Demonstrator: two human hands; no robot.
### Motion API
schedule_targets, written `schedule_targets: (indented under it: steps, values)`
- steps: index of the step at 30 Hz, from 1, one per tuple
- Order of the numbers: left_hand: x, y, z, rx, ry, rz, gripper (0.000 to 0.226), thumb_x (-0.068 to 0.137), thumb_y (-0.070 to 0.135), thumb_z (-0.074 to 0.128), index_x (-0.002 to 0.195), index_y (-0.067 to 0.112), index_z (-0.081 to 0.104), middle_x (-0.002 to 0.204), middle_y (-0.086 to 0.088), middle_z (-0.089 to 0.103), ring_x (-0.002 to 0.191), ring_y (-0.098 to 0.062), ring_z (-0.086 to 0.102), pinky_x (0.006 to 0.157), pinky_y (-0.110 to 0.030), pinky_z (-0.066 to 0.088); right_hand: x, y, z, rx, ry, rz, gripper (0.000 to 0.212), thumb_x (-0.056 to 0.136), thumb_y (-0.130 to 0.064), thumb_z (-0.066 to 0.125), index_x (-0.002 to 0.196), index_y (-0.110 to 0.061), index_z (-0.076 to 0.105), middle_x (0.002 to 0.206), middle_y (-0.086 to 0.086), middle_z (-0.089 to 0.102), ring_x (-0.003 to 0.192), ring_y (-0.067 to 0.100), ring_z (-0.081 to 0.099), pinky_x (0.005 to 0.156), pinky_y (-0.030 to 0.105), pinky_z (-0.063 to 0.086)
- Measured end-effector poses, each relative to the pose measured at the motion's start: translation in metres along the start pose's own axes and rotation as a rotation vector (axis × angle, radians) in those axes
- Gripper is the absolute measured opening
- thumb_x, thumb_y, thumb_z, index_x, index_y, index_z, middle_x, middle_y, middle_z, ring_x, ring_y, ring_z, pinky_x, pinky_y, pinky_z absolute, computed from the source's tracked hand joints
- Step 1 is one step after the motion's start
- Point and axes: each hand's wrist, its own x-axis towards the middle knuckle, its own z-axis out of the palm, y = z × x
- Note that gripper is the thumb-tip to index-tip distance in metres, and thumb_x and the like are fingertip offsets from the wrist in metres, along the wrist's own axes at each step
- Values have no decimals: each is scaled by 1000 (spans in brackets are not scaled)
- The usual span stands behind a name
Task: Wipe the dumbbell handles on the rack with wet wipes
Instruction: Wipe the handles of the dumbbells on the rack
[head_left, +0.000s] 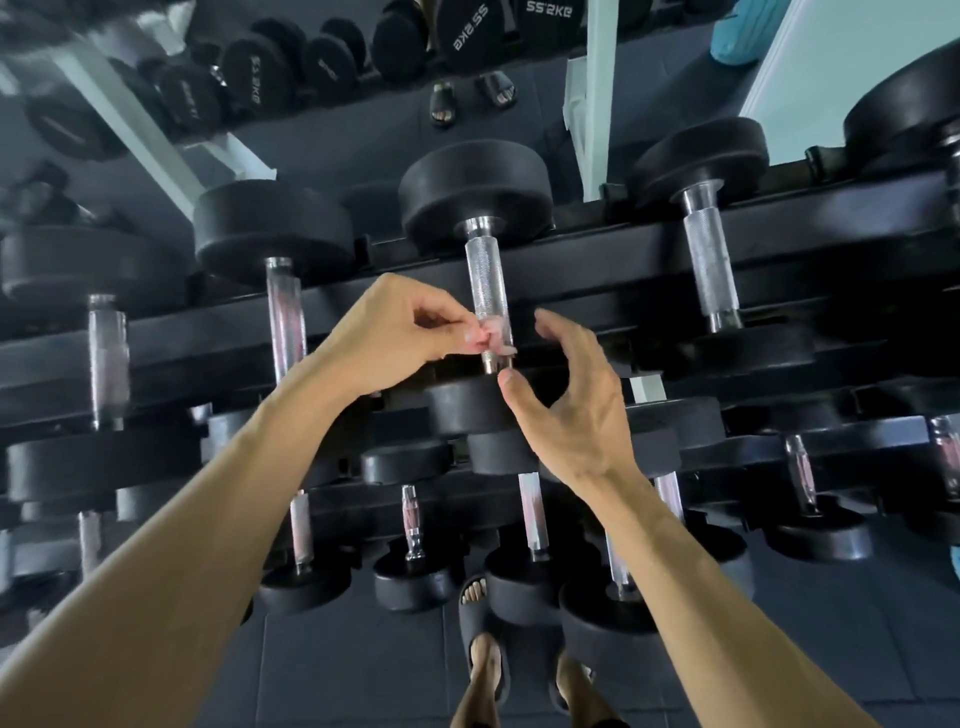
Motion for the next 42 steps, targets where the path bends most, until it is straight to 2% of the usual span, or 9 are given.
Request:
schedule_targets:
  steps: [4, 8, 18, 21, 23, 26, 30, 34, 42]
  values:
    - [-26, -10, -18, -160, 68, -85, 6, 88, 21, 72, 89, 25, 77, 80, 0, 76, 74, -8, 70, 60, -24, 54, 5, -24, 23, -66, 66, -352, 50, 81, -19, 69, 130, -17, 62, 116, -8, 57, 97, 7, 58, 93, 34, 51]
    - [-46, -22, -41, -330, 91, -122, 8, 92, 16, 69, 97, 13, 75, 85, -6, 77, 84, -17, 75, 74, -29, 59, 1, -45, 53, -11, 42, -478, 36, 84, -12, 72, 119, -12, 70, 113, 1, 64, 100, 9, 65, 87, 27, 56]
    - [-72, -82, -88, -518, 27, -120, 8, 94, 15, 66, 96, 14, 73, 90, -7, 77, 87, -18, 75, 70, -22, 55, -20, -86, 127, 342, 8, -117, 16, 89, -4, 73, 102, -14, 74, 97, 0, 73, 90, 10, 71, 81, 22, 56]
    - [-76, -108, -96, -338, 254, -49, 8, 92, 19, 68, 87, 21, 75, 84, 4, 76, 81, -11, 73, 75, -24, 56, -18, -93, 142, 446, 71, -80, 8, 89, -4, 73, 95, -9, 74, 82, 3, 75, 82, 15, 72, 79, 20, 55]
    - [-79, -127, -97, -224, 436, -61, 9, 88, 23, 71, 81, 26, 75, 78, 13, 73, 76, -1, 69, 74, -17, 52, -14, -95, 150, 453, 108, -66, 8, 89, -3, 73, 94, -8, 74, 81, 4, 75, 80, 17, 72, 79, 19, 54]
    - [-84, -151, -80, -200, 492, -115, 14, 87, 26, 71, 73, 28, 71, 70, 15, 69, 69, 5, 63, 67, -11, 47, -5, -93, 155, 429, 131, -58, 15, 89, 4, 69, 94, -9, 75, 88, 2, 76, 79, 19, 73, 81, 23, 56]
    - [-71, -184, -59, -297, 571, -194, 24, 88, 33, 67, 67, 21, 66, 59, 11, 62, 58, -1, 55, 59, -22, 44, 30, -82, 181, 316, 33, -31, 23, 89, 1, 69, 88, -21, 75, 86, -1, 77, 81, 16, 74, 87, 36, 59]
    - [-79, -178, -51, -376, 543, -124, 27, 83, 40, 62, 65, 20, 64, 59, 7, 62, 60, -11, 59, 55, -32, 49, 49, -81, 178, 282, 71, -29, 18, 88, -3, 72, 86, -20, 75, 82, -3, 76, 81, 13, 74, 85, 32, 60]
    - [-76, -184, -49, -400, 562, -111, 30, 83, 41, 60, 63, 19, 62, 58, 4, 60, 58, -11, 55, 54, -26, 43, 108, -83, 209, 207, 40, -87, 5, 88, -18, 77, 90, -14, 79, 79, -7, 75, 78, 9, 73, 83, 34, 60]
